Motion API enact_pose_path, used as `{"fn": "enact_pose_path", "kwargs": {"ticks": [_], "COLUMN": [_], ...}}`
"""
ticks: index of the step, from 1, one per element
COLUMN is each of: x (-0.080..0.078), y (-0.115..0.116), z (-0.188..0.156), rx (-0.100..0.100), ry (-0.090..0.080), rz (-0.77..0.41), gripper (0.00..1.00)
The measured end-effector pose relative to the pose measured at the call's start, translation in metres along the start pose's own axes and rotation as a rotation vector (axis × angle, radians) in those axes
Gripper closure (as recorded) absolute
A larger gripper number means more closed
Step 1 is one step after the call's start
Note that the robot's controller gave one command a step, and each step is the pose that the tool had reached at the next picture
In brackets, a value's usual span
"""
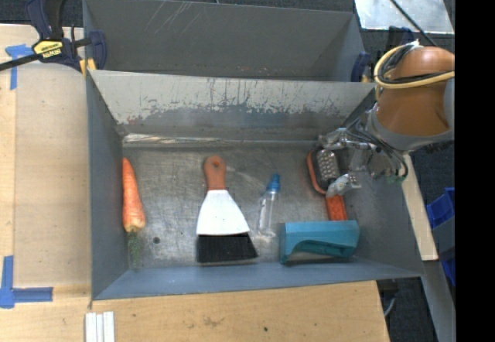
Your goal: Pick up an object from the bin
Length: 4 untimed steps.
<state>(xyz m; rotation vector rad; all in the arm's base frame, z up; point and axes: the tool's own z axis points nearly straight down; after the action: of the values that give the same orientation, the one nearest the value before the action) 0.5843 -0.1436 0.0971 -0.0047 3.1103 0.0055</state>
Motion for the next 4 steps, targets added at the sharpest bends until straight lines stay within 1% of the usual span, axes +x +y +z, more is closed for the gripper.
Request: {"fn": "enact_pose_path", "kwargs": {"ticks": [1,2,3,4], "x": [0.000,-0.007,-0.013,-0.013], "y": [0.000,0.021,0.046,0.052], "z": [0.000,-0.038,-0.055,-0.045], "rx": [0.000,0.003,0.005,0.003], "ry": [0.000,0.033,0.018,0.022], "rz": [0.000,-0.053,-0.150,-0.173], "gripper": [1.00,1.00,1.00,1.00]}}
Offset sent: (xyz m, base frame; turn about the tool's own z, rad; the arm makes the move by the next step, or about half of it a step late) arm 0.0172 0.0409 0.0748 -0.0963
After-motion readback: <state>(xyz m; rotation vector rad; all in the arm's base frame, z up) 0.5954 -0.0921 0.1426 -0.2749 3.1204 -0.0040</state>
